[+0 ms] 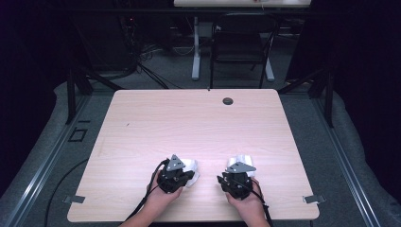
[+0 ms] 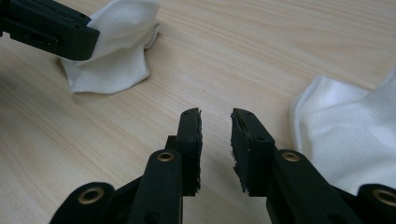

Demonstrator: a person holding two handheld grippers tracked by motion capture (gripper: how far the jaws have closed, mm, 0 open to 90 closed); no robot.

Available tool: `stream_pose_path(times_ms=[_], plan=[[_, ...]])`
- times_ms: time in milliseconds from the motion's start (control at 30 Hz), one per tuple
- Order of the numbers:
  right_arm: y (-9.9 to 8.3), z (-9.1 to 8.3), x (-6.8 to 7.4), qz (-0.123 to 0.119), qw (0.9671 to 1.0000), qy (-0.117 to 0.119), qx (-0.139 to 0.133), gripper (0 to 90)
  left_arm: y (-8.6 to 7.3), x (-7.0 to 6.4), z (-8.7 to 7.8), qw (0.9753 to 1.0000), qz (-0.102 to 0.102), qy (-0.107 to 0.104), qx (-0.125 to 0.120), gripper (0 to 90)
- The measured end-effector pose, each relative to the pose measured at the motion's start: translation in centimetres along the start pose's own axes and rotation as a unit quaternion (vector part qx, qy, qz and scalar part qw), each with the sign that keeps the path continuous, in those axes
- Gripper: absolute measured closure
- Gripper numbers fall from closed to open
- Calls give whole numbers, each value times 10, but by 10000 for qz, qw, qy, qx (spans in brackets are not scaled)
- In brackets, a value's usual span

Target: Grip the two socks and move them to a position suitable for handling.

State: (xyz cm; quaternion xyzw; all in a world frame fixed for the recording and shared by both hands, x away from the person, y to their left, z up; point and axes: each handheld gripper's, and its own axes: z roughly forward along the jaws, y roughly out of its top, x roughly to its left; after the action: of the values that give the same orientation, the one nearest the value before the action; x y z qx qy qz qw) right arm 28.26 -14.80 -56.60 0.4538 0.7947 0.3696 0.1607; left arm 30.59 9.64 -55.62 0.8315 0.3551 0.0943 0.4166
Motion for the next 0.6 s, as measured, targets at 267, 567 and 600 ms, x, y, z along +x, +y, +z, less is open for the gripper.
stream_pose_path(times_ms=[267, 567, 600], plan=[[16, 11, 18, -161, 9994, 306, 27, 843, 1, 9, -16, 9999, -75, 33, -129, 895], [32, 41, 46, -440, 9975, 535, 104, 886, -1, 24, -32, 9993, -251, 104, -266, 895], [33, 43, 48, -408, 9975, 566, 96, 882, -1, 26, -34, 9993, -252, 113, -265, 895]])
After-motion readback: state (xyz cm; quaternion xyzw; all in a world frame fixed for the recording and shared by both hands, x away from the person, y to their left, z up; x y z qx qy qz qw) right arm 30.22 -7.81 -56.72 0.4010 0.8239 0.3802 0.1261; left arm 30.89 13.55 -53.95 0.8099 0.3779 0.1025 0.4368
